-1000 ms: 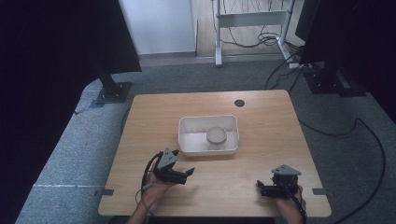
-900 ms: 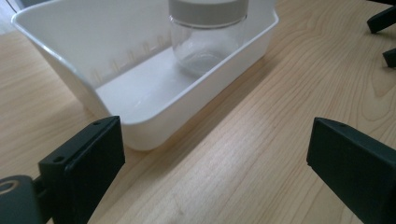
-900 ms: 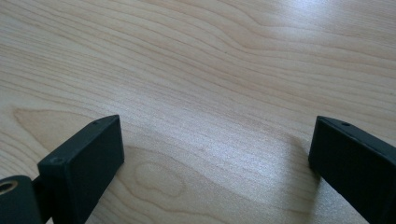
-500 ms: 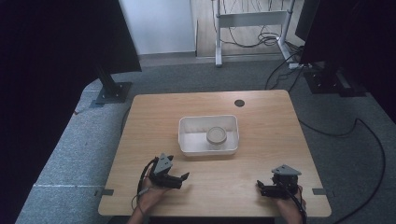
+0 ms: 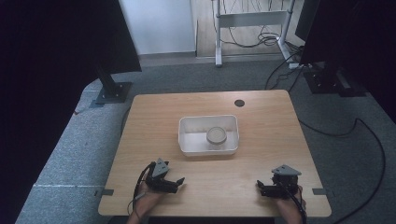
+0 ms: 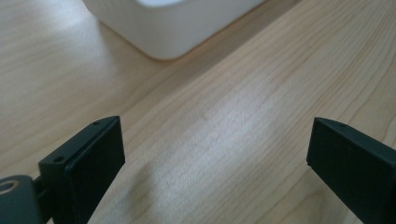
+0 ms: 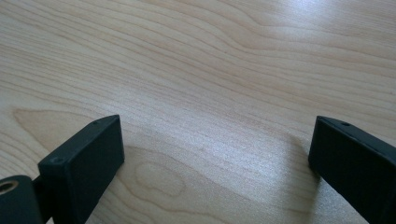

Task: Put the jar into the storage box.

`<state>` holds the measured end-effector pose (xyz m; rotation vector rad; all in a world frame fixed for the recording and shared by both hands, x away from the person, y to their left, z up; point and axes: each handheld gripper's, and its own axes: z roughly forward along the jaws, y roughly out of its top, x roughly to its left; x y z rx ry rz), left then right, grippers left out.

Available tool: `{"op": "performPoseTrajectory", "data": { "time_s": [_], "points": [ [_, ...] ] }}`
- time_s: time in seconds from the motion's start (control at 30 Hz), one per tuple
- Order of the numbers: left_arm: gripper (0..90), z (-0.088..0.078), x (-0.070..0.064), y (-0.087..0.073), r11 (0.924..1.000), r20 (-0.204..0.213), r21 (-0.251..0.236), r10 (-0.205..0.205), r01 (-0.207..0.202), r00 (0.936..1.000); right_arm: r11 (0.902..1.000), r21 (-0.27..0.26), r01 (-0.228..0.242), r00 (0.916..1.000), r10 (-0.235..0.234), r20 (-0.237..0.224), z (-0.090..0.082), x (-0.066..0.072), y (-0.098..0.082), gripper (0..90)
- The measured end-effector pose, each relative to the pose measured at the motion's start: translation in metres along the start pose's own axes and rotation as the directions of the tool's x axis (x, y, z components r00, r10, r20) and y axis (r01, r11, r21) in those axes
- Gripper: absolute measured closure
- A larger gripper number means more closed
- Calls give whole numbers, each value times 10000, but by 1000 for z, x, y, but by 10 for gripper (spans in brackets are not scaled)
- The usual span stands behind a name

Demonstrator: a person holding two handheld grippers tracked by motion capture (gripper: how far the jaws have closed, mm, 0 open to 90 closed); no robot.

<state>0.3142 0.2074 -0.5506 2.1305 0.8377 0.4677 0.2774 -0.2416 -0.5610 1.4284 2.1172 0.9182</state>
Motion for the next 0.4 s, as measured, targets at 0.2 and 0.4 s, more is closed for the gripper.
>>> {"op": "performPoseTrajectory", "data": {
  "time_s": [0.2,0.4],
  "points": [
    [41,1,-1,-1,9990,-149,425,121,-115,9998,10000,-2,-3,10000,3,4,0,0,0,31],
    [45,3,-1,-1,9965,-251,813,235,-214,9994,10000,-4,-2,10000,2,7,0,0,0,31]
  ]
}}
